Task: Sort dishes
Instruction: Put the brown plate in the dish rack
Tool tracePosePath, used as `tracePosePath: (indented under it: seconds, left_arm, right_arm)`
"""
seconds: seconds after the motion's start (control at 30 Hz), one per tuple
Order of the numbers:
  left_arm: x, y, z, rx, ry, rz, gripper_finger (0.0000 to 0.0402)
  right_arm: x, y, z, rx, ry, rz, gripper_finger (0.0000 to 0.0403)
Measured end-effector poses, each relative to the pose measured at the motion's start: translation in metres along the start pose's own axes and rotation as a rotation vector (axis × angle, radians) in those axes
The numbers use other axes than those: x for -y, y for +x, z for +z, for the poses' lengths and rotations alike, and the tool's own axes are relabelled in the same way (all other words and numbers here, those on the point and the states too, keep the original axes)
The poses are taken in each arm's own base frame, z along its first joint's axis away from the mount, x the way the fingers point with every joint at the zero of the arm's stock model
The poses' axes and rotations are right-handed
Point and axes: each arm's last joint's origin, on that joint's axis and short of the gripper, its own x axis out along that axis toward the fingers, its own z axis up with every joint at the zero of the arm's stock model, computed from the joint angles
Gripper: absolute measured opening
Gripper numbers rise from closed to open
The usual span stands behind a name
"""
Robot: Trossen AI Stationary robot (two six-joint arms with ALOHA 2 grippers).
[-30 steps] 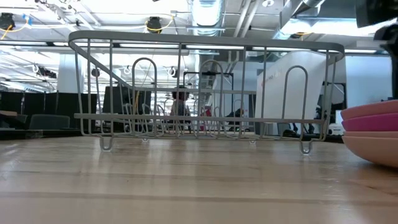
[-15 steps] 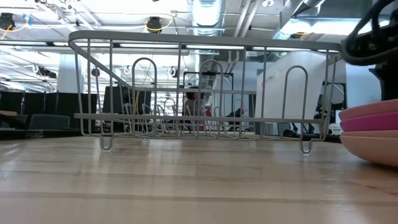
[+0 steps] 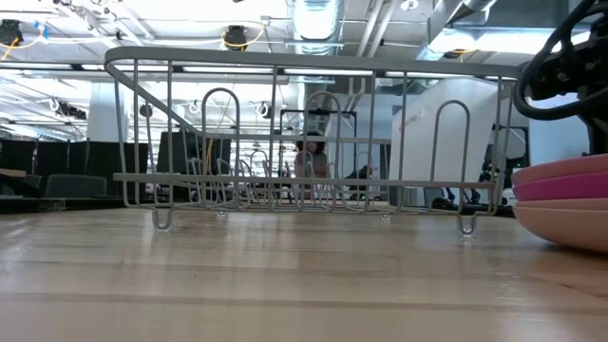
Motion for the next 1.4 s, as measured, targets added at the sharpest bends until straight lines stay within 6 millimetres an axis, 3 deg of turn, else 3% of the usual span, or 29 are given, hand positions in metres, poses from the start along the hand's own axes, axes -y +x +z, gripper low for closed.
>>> tracePosePath:
  seconds: [0.17,0.33,0.5,0.67,0.8,0.9,1.03,1.17,1.4]
  left_arm:
    - [0.000,0.000,0.000,0.000,0.000,0.000,0.0000]
    - [0.000,0.000,0.000,0.000,0.000,0.000,0.0000]
    - [0.000,0.000,0.000,0.000,0.000,0.000,0.0000]
    - [0.000,0.000,0.000,-0.002,0.001,0.000,0.0000]
    - [0.000,0.000,-0.001,-0.007,0.004,0.000,0.0000]
    - [0.000,0.000,-0.001,-0.007,0.004,0.000,0.0000]
    - [0.000,0.000,-0.002,-0.017,0.005,0.000,0.0000]
    - [0.000,0.000,-0.002,-0.019,0.010,0.000,0.0000]
    - [0.000,0.000,-0.002,-0.019,0.010,0.000,0.0000]
  right_arm:
    - [0.000,-0.002,0.001,-0.003,-0.005,0.009,0.0009]
    - [-0.003,-0.009,0.004,0.000,-0.002,0.041,0.0018]
    - [-0.003,-0.017,0.007,0.020,-0.023,0.081,0.0078]
    - [-0.003,-0.017,0.008,0.055,-0.039,0.076,0.0182]
    - [-0.007,-0.005,0.008,0.081,-0.052,0.106,0.0251]
    - [-0.005,0.005,0.007,0.072,-0.052,0.096,0.0265]
    - [0.001,0.011,0.006,0.035,-0.060,0.048,0.0255]
    - [0.002,0.012,0.008,0.030,-0.071,0.048,0.0220]
    - [0.005,0.013,0.010,0.023,-0.062,0.042,0.0089]
